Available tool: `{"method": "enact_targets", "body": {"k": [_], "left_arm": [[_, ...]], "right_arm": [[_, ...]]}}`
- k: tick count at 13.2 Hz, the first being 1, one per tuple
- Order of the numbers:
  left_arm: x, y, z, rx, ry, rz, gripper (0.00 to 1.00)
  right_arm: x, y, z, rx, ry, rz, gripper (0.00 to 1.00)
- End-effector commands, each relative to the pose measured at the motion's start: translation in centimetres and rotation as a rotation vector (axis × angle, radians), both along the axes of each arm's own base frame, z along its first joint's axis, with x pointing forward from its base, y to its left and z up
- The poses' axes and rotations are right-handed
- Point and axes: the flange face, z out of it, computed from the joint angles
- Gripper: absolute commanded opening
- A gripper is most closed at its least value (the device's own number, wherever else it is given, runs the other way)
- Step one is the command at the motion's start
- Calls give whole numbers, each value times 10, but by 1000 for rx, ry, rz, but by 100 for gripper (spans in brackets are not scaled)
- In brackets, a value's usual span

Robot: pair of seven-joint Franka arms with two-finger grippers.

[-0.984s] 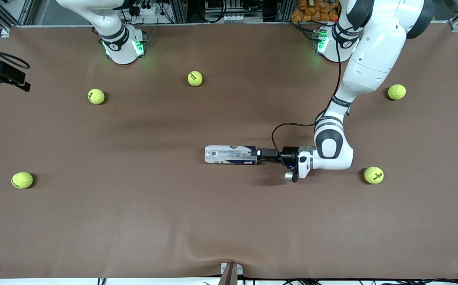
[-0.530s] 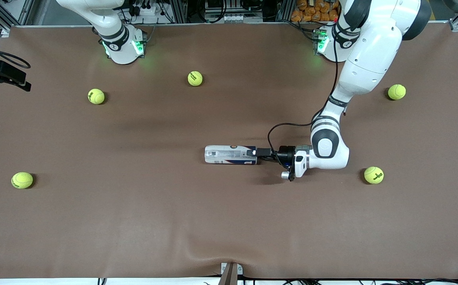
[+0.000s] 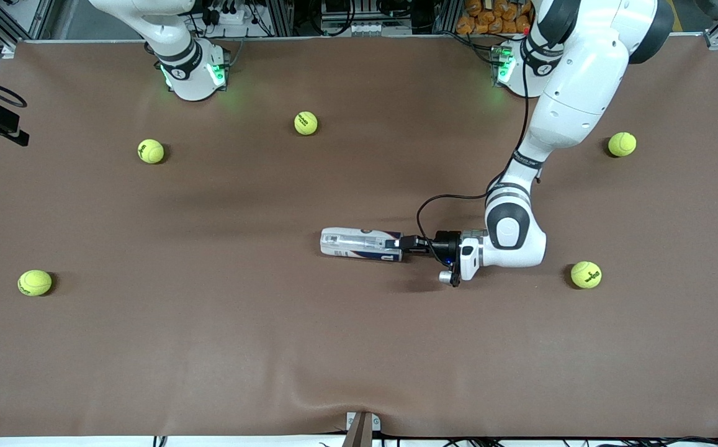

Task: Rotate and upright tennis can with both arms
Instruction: 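Close the left gripper on the can's open end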

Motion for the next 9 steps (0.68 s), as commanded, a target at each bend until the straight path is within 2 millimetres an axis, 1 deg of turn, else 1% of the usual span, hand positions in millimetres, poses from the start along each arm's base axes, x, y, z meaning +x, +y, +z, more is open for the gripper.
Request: {"method": "enact_targets", "body": {"k": [1, 2, 3, 4, 5, 7, 8, 9], "left_arm": [[8, -17, 12, 6, 4, 18, 0], [11, -22, 20, 32, 9, 19, 0], [22, -29, 42, 73, 6, 6, 0], [29, -39, 60, 125, 41, -8, 0], [33, -53, 81, 176, 58, -24, 0], [35, -77, 106, 274, 84, -31, 0], [37, -83, 116, 318, 94, -31, 0], [41, -92, 132, 363, 95, -31, 0]], "right_arm": [[0, -4, -2, 19, -4, 6, 100], [0, -8, -2, 25, -7, -1, 100], [0, -9, -3, 35, -5, 3, 100], [1, -11, -5, 39, -3, 11, 100], [3, -10, -7, 41, 1, 13, 100], [3, -12, -7, 39, -2, 11, 100], [2, -17, -8, 40, 3, 2, 100], [2, -19, -9, 41, 4, -1, 100]]}}
